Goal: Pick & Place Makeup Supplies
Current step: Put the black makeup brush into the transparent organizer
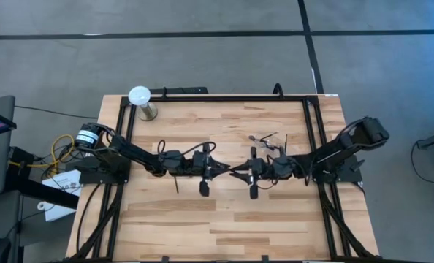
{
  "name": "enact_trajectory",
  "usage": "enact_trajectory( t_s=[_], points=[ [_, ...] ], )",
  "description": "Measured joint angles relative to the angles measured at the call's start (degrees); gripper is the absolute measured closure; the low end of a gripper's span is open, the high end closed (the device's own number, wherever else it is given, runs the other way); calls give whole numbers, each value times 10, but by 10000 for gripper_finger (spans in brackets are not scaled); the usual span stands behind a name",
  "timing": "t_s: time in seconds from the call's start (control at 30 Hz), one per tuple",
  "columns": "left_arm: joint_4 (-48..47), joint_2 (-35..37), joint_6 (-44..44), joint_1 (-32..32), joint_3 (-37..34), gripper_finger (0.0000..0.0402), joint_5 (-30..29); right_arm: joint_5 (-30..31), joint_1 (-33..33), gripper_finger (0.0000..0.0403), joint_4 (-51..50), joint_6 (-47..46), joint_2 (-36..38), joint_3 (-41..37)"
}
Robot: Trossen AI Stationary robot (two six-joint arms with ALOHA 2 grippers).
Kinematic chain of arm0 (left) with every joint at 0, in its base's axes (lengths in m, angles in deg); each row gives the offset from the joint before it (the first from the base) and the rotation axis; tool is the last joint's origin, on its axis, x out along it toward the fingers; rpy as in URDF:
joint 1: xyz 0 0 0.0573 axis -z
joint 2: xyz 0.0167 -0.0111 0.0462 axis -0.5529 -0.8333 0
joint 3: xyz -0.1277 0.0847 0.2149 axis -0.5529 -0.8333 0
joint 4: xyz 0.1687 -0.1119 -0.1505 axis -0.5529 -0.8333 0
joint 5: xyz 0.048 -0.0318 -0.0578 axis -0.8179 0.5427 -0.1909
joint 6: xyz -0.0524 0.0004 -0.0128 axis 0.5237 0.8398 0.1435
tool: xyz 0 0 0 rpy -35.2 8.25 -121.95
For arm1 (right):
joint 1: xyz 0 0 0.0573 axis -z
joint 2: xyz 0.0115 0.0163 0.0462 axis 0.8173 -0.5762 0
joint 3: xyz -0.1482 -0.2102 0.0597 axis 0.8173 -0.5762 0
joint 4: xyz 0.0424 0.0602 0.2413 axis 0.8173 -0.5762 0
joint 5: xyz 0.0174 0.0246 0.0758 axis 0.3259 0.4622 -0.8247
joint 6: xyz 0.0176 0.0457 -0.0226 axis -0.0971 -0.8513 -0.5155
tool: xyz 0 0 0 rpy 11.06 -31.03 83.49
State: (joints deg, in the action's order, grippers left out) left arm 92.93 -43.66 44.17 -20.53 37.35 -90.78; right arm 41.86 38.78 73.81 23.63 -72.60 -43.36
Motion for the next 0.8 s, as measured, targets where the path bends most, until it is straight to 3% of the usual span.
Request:
enact_trajectory(
  t_s=[0.13, 0.33, 0.5, 0.63, 0.8],
  points=[
    [-2, 0, -6, -4, 0, 380, -33, 34, -2, 309, -127, 6, 57, 0],
    [-34, -3, 33, -51, 11, 377, -39, 67, -25, 288, -382, -22, 216, 0],
    [-34, -49, 22, -86, 74, 378, 6, 68, -36, 291, -539, -88, 335, 0],
    [-34, -116, -20, -112, 153, 376, 13, 67, -38, 297, -615, -153, 392, 0],
    [-36, -196, -22, -153, 234, 377, -13, 68, -37, 301, -634, -178, 412, 0]
  ],
)
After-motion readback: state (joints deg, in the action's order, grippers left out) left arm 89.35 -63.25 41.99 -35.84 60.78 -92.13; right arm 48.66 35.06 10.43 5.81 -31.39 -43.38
